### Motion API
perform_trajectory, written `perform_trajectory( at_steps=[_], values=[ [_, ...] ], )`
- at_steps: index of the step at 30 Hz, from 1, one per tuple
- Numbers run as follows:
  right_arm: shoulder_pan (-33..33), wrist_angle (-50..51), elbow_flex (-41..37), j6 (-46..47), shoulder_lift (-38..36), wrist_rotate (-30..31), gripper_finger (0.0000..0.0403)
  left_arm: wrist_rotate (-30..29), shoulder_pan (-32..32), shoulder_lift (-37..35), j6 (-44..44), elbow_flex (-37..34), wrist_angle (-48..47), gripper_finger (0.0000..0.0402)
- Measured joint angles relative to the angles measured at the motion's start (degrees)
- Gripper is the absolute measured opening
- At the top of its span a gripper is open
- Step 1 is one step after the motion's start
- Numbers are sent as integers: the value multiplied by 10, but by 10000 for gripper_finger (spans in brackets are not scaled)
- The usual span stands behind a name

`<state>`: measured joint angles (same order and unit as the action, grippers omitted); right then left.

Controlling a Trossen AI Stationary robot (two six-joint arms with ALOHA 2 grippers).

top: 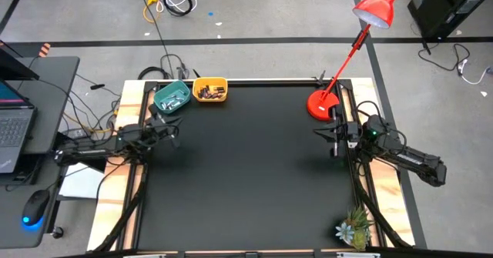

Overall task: Sort batteries
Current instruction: Return to Home Position

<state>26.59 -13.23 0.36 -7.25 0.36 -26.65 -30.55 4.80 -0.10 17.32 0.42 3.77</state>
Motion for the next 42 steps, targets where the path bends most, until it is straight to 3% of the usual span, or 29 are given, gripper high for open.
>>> perform_trajectory(
  at_steps=[42],
  values=[
    [0, 0, 0, 0, 0, 0, 34, 0, 1, 1, 0, 0, 10, 8]
  ],
)
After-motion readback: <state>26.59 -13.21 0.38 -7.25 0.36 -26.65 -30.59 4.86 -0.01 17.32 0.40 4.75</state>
